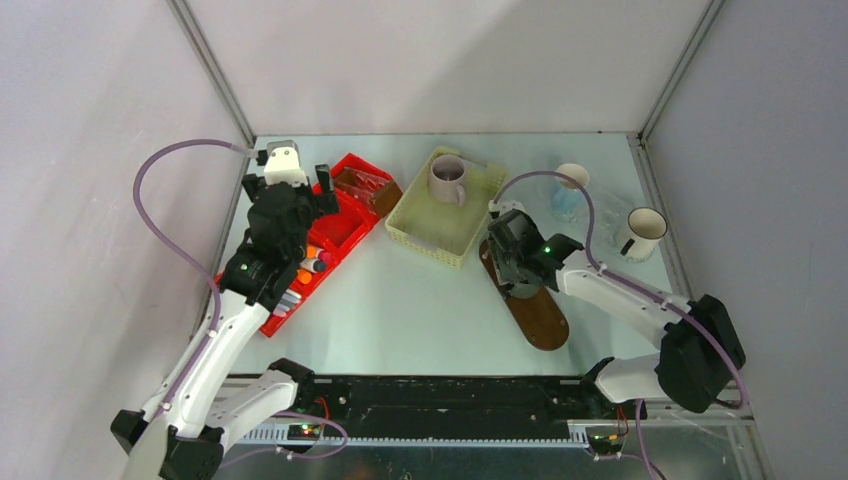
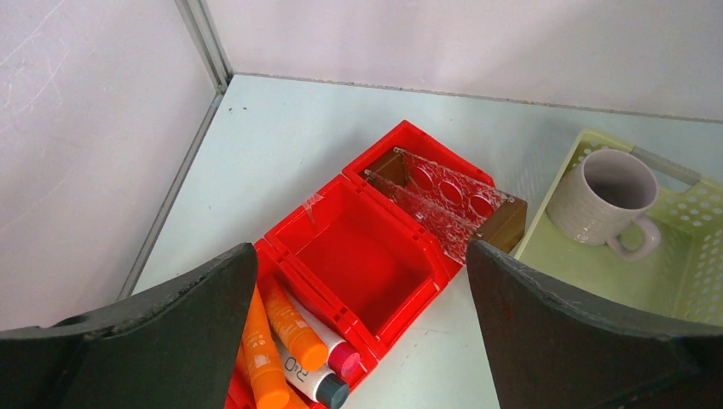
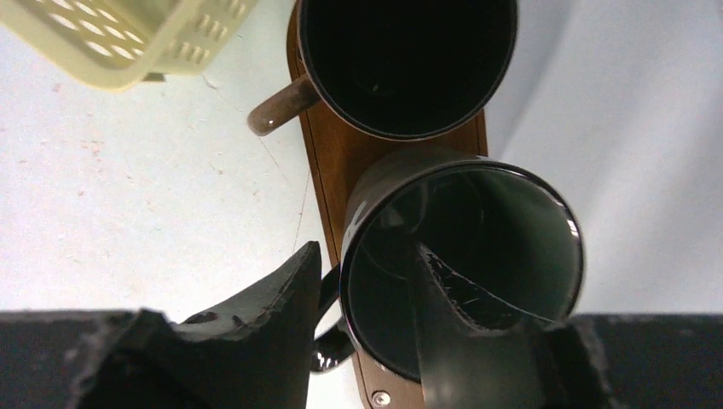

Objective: Prepare toiletry sets of a toothbrush and toothpaste on the tray
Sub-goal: Place the cup on the tray, then pick up the cup from the storage box.

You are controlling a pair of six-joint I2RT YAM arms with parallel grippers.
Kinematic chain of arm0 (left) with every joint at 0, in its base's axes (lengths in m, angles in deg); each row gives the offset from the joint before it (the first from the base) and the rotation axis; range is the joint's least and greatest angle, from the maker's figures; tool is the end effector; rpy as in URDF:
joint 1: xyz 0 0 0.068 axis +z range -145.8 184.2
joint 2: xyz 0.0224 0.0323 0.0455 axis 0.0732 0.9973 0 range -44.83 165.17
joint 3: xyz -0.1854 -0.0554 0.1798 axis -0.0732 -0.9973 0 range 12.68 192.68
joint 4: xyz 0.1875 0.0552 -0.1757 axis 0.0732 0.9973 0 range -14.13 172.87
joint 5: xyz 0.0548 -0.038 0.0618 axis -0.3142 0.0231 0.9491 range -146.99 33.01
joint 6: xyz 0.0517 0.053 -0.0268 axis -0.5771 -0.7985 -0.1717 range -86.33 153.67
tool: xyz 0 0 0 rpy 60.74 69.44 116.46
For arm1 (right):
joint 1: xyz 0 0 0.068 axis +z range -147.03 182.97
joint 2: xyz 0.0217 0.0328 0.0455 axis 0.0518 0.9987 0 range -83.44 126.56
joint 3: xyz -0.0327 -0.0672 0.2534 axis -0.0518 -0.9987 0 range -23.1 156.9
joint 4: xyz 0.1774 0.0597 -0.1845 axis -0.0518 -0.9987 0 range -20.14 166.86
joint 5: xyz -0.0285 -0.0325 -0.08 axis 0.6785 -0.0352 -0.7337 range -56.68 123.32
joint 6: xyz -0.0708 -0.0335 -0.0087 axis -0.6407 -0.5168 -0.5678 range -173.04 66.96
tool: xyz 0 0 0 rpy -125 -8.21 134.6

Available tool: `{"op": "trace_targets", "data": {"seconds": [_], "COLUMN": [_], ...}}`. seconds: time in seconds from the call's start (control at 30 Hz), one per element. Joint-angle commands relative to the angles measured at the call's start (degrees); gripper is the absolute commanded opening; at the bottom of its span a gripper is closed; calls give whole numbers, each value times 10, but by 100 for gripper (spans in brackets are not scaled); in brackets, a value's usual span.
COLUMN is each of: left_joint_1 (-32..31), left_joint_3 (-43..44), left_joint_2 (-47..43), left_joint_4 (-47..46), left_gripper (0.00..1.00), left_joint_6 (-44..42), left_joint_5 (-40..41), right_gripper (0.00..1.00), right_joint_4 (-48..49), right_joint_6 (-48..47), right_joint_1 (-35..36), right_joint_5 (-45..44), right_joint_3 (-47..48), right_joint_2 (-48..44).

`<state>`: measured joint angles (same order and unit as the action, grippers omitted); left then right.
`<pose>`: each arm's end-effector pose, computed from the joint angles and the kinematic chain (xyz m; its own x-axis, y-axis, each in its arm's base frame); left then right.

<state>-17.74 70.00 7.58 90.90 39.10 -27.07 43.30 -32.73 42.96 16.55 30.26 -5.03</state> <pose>0.2309 -0.0568 0.3732 -0.1497 -0.0281 -0.9883 -0.1464 0.9892 -0.0059 0.2345 0.1712 0.1949 -0.7870 -0.2262 -0.5740 -0.2419 0.9690 -0.0502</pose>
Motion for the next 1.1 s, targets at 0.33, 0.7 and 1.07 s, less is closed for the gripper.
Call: {"op": "trace_targets", "data": {"seconds": [0.33,0.7,1.07], "left_joint_1": [3,4,4], "left_joint_3": [1,1,3], "left_joint_2": [3,7,12], "left_joint_4": [-16,-14,-12], "left_gripper": [98,99,98], "left_joint_6": [-14,-15,-16], "left_joint_5": [16,10,8], "right_gripper": [69,80,78], "right_joint_4": [-50,50,120], "right_joint_6": [-126,-259,-412], "right_joint_1": [-45,-76,-84], "right_joint_5": [16,107,211], "right_joint_3": [147,237,369], "right_joint_2": [-73,68,262]}}
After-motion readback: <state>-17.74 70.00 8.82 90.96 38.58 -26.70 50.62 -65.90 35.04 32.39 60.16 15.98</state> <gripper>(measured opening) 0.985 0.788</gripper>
